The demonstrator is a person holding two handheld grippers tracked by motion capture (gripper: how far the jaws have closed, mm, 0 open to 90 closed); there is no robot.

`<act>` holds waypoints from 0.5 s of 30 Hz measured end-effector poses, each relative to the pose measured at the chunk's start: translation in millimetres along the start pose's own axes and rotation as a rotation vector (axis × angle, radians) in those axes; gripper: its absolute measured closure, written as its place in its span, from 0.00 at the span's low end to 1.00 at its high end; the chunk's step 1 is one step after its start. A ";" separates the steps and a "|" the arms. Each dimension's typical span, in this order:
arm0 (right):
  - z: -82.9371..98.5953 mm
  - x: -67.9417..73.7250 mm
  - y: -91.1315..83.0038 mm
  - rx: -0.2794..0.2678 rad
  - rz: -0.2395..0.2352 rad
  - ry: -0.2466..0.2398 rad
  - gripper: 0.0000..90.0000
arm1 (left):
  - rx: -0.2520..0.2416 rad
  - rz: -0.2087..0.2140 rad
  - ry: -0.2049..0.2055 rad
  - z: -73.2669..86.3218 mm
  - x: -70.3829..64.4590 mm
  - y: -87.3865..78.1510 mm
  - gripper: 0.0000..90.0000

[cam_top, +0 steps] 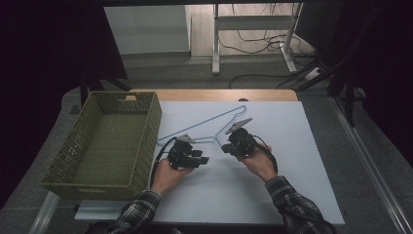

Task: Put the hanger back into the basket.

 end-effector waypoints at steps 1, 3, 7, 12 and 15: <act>-0.4 0.2 -0.4 0.001 0.000 0.001 0.97 | -0.004 0.003 -0.003 -1.2 -0.5 2.5 0.71; -1.4 0.1 -1.1 0.001 0.000 -0.003 0.97 | -0.019 0.022 -0.002 -5.9 -2.6 11.6 0.83; -3.1 0.3 -3.1 0.001 -0.001 -0.003 0.97 | -0.032 0.010 0.010 -13.0 -4.2 30.8 0.95; -5.1 1.1 -5.1 -0.001 -0.002 -0.002 0.97 | -0.038 0.006 0.018 -21.0 -5.7 46.5 0.97; -5.2 0.9 -5.5 -0.003 -0.004 -0.001 0.97 | -0.051 0.006 0.032 -24.5 -7.0 50.5 0.97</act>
Point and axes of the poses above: each handheld gripper's, and its own axes: y roughly forward along the jaws, z roughly out of its underside, x roughly to its left, the point moved 9 cm from there along y, roughly forward along the jaws, and after that the axes turned 5 degrees about z, right-handed, at the moved point
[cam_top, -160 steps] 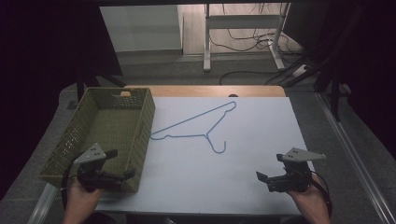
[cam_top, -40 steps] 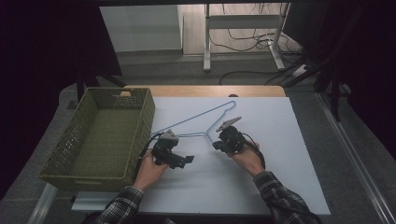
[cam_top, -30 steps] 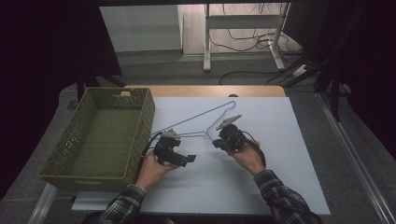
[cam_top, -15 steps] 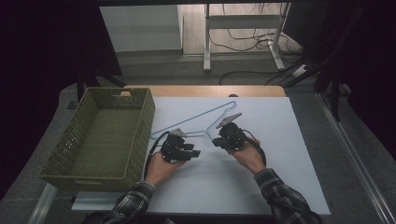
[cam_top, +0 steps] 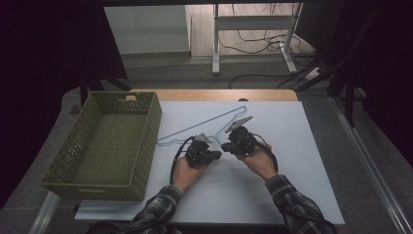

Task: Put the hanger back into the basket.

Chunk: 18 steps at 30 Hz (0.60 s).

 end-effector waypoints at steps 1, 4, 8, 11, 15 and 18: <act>0.0 0.0 -0.1 -0.001 -0.001 0.001 0.97 | 0.012 0.001 0.021 -0.4 0.5 0.2 0.97; 0.1 0.1 0.3 -0.001 -0.003 0.004 0.97 | 0.007 -0.004 0.043 -4.5 0.2 2.3 0.97; 0.2 0.4 0.1 -0.002 -0.004 0.006 0.97 | -0.007 -0.008 0.045 -8.7 -0.6 5.3 0.97; 0.3 0.7 0.2 -0.002 -0.004 0.009 0.97 | -0.020 -0.008 0.044 -10.4 -1.4 7.5 0.96; 1.2 1.4 0.5 -0.003 -0.010 0.019 0.96 | -0.026 -0.010 0.057 -11.0 -3.9 11.0 0.96; 1.4 -0.3 -0.1 -0.003 -0.019 0.047 0.89 | -0.032 -0.003 0.050 -10.7 -4.7 12.8 0.96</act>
Point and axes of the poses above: each handheld gripper's, and its own axes: y roughly forward along the jaws, z roughly out of its underside, x roughly to its left, the point moved 9 cm from there along y, roughly forward along the jaws, and after that the axes turned 5 degrees about z, right-handed, at the moved point
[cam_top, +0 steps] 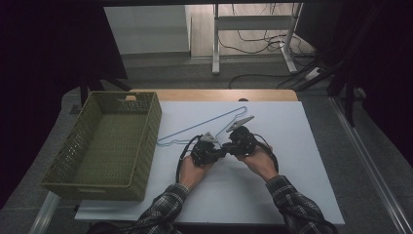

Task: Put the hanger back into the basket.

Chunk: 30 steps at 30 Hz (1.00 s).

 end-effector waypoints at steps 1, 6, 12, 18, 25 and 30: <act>-0.8 -2.5 -1.7 -0.003 0.004 0.006 0.89 | -0.001 -0.001 0.002 0.0 0.1 0.0 0.96; -6.5 -14.7 -6.8 -0.020 0.035 0.036 0.85 | -0.003 0.004 0.002 -0.9 0.7 -0.1 0.95; -14.9 -25.7 0.9 -0.032 0.058 0.057 0.80 | -0.006 0.002 0.005 -0.9 0.8 -0.1 0.94; -18.9 -28.7 19.5 -0.027 0.057 0.091 0.78 | -0.010 0.004 -0.002 -1.1 0.5 0.0 0.94; -20.7 -24.3 40.2 0.000 0.053 0.112 0.79 | -0.012 0.008 -0.002 -1.3 0.2 -0.4 0.93; -19.9 -21.1 48.4 0.027 0.061 0.135 0.85 | -0.007 0.011 -0.002 -1.1 -0.4 0.4 0.93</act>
Point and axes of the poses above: each handheld gripper's, and its own axes: y roughly forward along the jaws, z roughly out of its underside, x roughly to its left, the point moved 9 cm from there along y, roughly forward along the jaws, and after that the axes turned 5 degrees about z, right-handed, at the moved point
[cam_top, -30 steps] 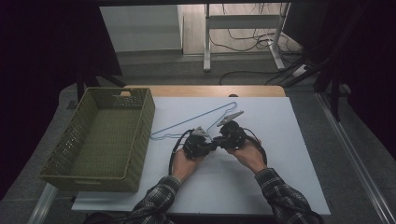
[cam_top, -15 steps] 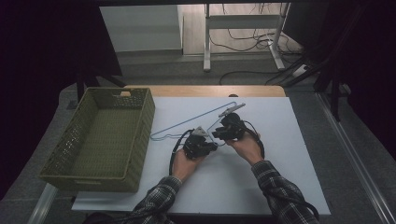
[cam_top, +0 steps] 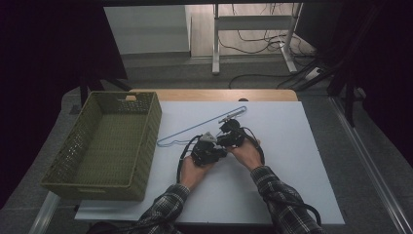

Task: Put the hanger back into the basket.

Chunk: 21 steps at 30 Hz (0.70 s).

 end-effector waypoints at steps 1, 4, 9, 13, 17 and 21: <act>-0.4 -0.1 0.3 0.000 0.010 0.002 0.87 | 0.005 0.003 0.001 0.3 -0.4 0.4 0.93; 0.1 -1.7 0.7 0.014 0.043 0.021 0.91 | 0.004 0.017 0.000 0.0 -2.2 -0.7 0.91; 1.1 -3.7 0.7 0.013 0.047 0.050 0.95 | 0.007 0.002 0.014 0.0 -2.7 -13.4 0.88; -0.8 -3.3 -2.6 0.005 0.090 0.039 0.95 | -0.017 -0.024 0.014 -3.4 0.2 -32.7 0.85; -3.4 -5.3 -10.1 -0.008 0.105 0.037 0.96 | -0.047 -0.051 -0.001 -9.5 4.2 -55.6 0.81; -4.6 -6.9 -18.1 -0.027 0.111 0.031 0.96 | -0.036 -0.088 -0.017 -12.9 13.5 -74.5 0.71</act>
Point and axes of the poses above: each handheld gripper's, and its own axes: y roughly forward along the jaws, z roughly out of its underside, x roughly to its left, the point moved 9 cm from there along y, roughly forward along the jaws, and after that the axes turned 5 degrees about z, right-handed, at the moved point
